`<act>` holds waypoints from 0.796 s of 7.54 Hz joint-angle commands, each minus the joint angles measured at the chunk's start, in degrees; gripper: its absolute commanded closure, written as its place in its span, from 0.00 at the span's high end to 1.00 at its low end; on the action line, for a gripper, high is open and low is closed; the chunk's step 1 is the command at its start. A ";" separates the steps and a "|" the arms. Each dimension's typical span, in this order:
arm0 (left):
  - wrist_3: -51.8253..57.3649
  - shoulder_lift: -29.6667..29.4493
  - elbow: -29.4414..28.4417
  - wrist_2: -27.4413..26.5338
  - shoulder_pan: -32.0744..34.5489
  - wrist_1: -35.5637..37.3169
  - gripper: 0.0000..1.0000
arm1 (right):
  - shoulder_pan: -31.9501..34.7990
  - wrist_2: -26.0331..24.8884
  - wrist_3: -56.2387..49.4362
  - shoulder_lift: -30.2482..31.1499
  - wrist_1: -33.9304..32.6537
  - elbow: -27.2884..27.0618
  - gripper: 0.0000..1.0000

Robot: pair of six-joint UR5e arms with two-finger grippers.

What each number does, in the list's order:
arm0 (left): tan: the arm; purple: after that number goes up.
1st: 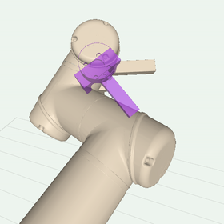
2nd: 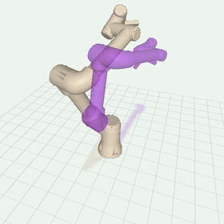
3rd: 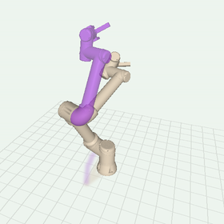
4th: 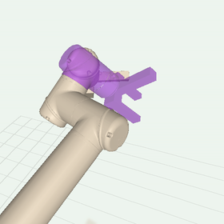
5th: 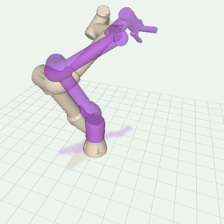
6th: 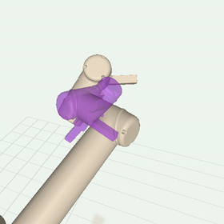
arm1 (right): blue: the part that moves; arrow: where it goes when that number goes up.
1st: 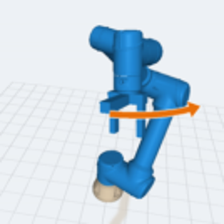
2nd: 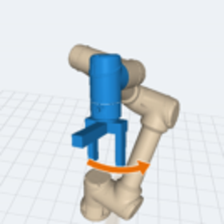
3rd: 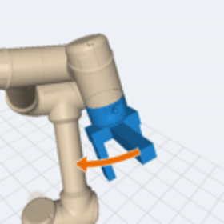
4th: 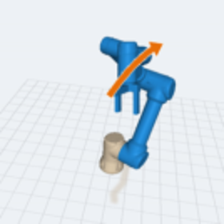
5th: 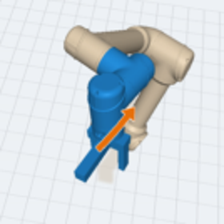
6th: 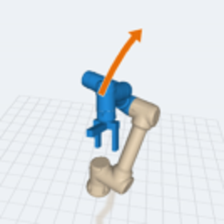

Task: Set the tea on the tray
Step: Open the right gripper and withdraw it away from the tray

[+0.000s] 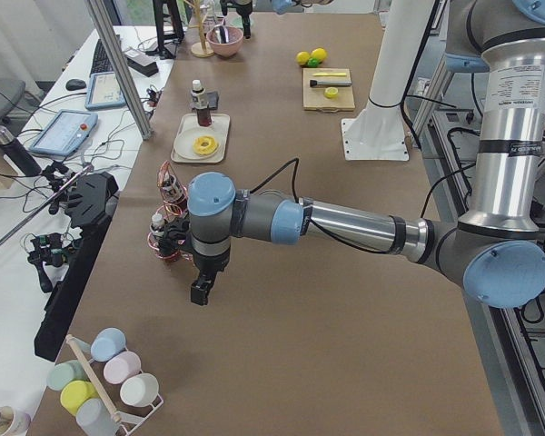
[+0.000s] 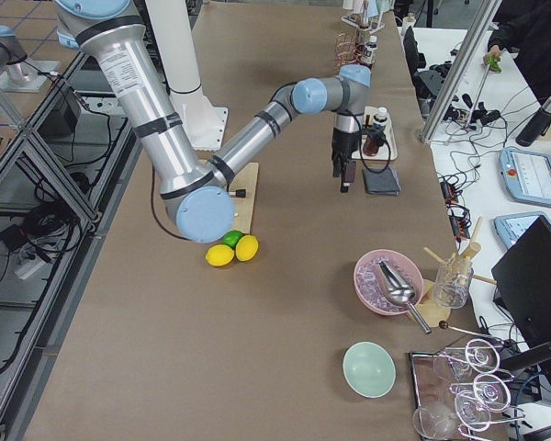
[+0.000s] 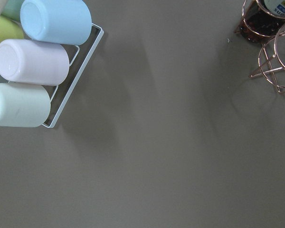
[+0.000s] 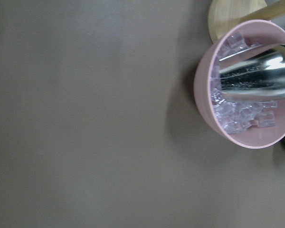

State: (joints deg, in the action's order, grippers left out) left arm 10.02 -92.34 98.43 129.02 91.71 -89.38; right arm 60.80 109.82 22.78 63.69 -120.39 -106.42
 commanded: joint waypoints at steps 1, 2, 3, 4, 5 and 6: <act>0.08 -0.47 0.18 0.09 -0.04 0.00 0.98 | 14.63 9.13 -18.05 18.79 21.27 4.17 1.00; 0.08 -0.47 0.00 0.09 -0.04 -0.01 0.98 | 19.91 15.62 -23.69 20.66 21.95 7.16 1.00; 0.08 -0.47 0.18 0.09 -0.04 0.08 0.98 | 24.49 20.12 -27.67 21.90 21.87 9.28 1.00; 0.08 -0.38 0.18 0.09 -0.04 0.08 0.98 | 27.50 21.21 -29.62 22.96 21.60 9.65 1.00; 0.08 -0.38 0.27 0.17 -0.04 0.08 0.98 | 30.14 21.22 -29.81 23.23 21.34 9.48 1.00; 0.08 -0.38 0.27 0.17 -0.04 0.08 0.98 | 31.21 21.22 -32.60 24.10 21.25 9.91 1.00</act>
State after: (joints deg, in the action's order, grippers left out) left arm 10.11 -92.75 98.64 129.15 91.67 -89.31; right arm 88.28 130.17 -6.04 86.34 -98.98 -97.20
